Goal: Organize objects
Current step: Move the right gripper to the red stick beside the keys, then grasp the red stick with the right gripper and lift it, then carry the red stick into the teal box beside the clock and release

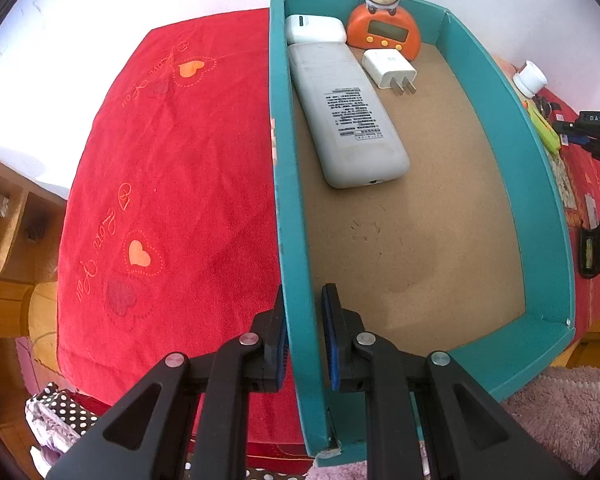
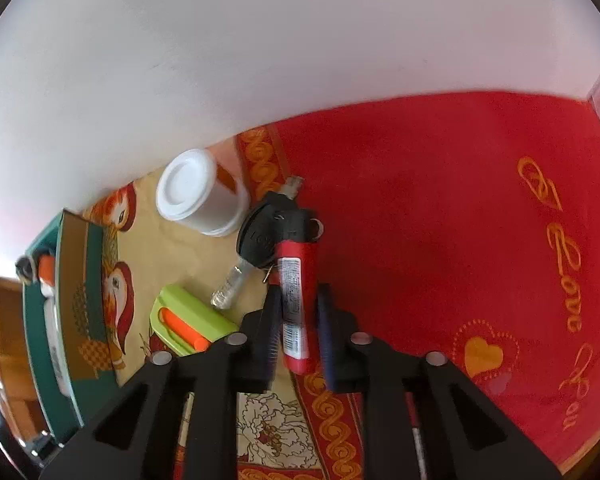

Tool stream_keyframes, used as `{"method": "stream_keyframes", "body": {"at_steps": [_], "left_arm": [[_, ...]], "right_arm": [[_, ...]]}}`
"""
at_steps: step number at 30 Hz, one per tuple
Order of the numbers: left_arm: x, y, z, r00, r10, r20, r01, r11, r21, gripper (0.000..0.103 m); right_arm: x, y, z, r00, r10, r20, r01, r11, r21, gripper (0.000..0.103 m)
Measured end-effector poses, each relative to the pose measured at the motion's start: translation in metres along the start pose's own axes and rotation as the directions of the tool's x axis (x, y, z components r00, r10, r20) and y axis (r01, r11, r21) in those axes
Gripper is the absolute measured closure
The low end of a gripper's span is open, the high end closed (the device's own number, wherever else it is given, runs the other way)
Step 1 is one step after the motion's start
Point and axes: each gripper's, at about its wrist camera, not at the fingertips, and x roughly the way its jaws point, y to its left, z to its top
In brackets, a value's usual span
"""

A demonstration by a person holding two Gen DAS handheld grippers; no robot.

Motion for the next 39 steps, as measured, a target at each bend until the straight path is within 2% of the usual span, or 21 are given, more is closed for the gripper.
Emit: {"method": "stream_keyframes", "body": {"at_steps": [2,9,18,21,25,29,34,39], "left_arm": [[0.0,0.0,0.0,1.0,0.002,0.0,-0.002,1.0,0.001,0.089],[-0.001,-0.007,-0.002,1.0,0.021,0.008,-0.021,1.0,0.003,0.09],[0.0,-0.007,0.007,0.999,0.015,-0.031,-0.015,1.0,0.005,0.09],[0.0,-0.007,0.01,0.999,0.015,-0.035,-0.015,1.0,0.01,0.09],[-0.001,-0.007,0.01,0.999,0.016,-0.035,-0.015,1.0,0.011,0.09],[-0.003,-0.005,0.008,1.0,0.008,-0.021,-0.008,1.0,-0.005,0.09],[-0.005,-0.002,0.001,1.0,0.004,-0.01,-0.004,1.0,0.002,0.09],[-0.009,-0.001,-0.003,1.0,0.0,0.0,0.0,1.0,0.007,0.09]], "right_arm": [[0.0,-0.007,-0.003,0.999,0.029,-0.013,-0.029,0.999,0.037,0.09],[-0.007,-0.013,-0.018,0.999,0.045,0.002,-0.045,0.998,0.04,0.09],[-0.034,-0.007,-0.027,0.996,0.07,0.046,-0.07,0.998,0.0,0.09],[-0.042,-0.001,-0.032,0.993,0.111,0.044,-0.111,0.994,0.003,0.09],[-0.055,0.026,-0.037,0.989,0.137,0.053,-0.133,0.989,-0.06,0.09],[-0.064,0.068,-0.043,0.983,0.174,0.057,-0.164,0.976,-0.144,0.09],[-0.068,0.12,-0.049,0.973,0.231,0.024,-0.218,0.944,-0.249,0.09],[-0.057,0.167,-0.051,0.969,0.246,-0.014,-0.238,0.917,-0.319,0.09]]}}
